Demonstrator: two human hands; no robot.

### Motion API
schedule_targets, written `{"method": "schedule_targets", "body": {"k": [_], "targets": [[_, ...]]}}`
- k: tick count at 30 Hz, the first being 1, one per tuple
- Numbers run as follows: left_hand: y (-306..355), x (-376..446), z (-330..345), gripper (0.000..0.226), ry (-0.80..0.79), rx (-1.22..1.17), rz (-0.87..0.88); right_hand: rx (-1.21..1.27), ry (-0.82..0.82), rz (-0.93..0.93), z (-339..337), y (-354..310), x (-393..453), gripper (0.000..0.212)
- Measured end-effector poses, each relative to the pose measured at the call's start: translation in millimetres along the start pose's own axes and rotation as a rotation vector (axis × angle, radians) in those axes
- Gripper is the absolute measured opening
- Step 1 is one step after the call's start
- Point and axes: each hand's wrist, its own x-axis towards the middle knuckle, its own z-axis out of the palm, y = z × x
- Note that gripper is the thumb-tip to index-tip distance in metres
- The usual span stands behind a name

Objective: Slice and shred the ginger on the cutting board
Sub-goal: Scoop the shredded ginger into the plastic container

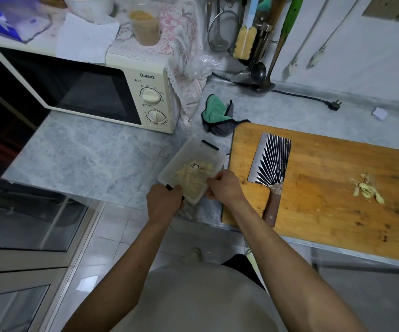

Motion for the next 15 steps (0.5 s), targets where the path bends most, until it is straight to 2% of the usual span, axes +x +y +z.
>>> {"method": "schedule_targets", "body": {"k": [2, 5, 9, 12, 13, 15], "targets": [[-1, -3, 6, 0.033, 0.047, 0.103, 0.118, -0.055, -0.004, -0.029, -1, -1, -1, 0.021], [-4, -7, 15, 0.043, 0.126, 0.250, 0.195, -0.141, -0.008, -0.076, -3, -2, -1, 0.020], [0, -17, 22, 0.045, 0.129, 0.352, 0.294, -0.263, -0.045, -0.154, -4, 3, -2, 0.027], [4, -10, 17, 0.036, 0.140, 0.346, 0.213, -0.371, -0.135, -0.163, -14, 2, -4, 0.037], [7, -6, 13, 0.029, 0.140, 0.348, 0.183, -0.376, -0.115, -0.167, -19, 1, -4, 0.037], [10, 1, 3, 0.019, 0.143, 0.380, 0.169, -0.305, 0.036, -0.210, -36, -4, 3, 0.026]]}}
